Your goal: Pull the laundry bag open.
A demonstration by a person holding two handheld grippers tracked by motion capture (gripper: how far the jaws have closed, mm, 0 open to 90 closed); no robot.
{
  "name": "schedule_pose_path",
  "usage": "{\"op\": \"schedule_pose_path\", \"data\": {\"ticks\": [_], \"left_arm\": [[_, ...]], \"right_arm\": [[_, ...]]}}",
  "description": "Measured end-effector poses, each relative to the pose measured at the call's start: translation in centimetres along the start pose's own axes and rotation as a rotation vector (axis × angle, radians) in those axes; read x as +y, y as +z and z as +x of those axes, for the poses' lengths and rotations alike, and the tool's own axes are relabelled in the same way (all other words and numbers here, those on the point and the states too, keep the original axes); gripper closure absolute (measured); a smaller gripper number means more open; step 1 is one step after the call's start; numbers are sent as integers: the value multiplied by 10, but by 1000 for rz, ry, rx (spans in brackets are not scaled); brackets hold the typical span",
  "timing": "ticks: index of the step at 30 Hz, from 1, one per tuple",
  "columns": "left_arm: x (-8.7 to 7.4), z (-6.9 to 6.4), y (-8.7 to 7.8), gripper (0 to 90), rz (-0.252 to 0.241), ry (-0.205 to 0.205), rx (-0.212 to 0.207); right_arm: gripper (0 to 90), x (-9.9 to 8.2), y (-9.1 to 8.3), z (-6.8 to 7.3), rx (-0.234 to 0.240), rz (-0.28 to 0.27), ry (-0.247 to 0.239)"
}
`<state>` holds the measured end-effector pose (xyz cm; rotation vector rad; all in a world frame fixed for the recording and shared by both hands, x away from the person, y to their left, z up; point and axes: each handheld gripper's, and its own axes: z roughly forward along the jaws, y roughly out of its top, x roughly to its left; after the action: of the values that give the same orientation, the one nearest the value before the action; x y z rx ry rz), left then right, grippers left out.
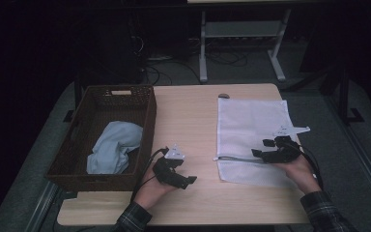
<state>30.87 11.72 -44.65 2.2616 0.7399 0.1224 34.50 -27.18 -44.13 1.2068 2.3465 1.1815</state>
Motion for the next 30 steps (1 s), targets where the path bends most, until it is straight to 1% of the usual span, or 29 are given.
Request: {"op": "schedule_pose_path", "data": {"ticks": [2,4,5,7,9,11,16,21,23,26,30], "left_arm": [[1,1,0,183,13,1,1],[1,1,-1,182,19,-1,-1],[2,2,-1,182,24,-4,-3],[3,2,-1,183,28,-2,-2],[5,2,-2,182,32,-2,-1],[7,2,-3,182,33,-2,3],[11,2,-6,183,41,-5,6],[15,0,-7,183,51,-8,7],[17,0,-8,183,55,-7,9],[20,-1,-11,185,52,-9,13],[24,0,-15,187,56,-8,20]], "right_arm": [[312,-1,-3,7,15,-15,-6],[311,-2,-3,13,30,-16,-13],[310,-2,-4,16,36,-16,-24],[303,-4,-5,23,56,-7,-33],[304,-7,-7,29,67,-17,-49],[304,-10,-8,34,94,-13,-44],[292,-18,-10,46,124,-4,-67],[259,-26,-10,54,133,4,-85],[237,-29,-10,57,133,-5,-92],[215,-33,-12,60,134,-12,-90],[188,-37,-13,61,131,-8,-92]]}}
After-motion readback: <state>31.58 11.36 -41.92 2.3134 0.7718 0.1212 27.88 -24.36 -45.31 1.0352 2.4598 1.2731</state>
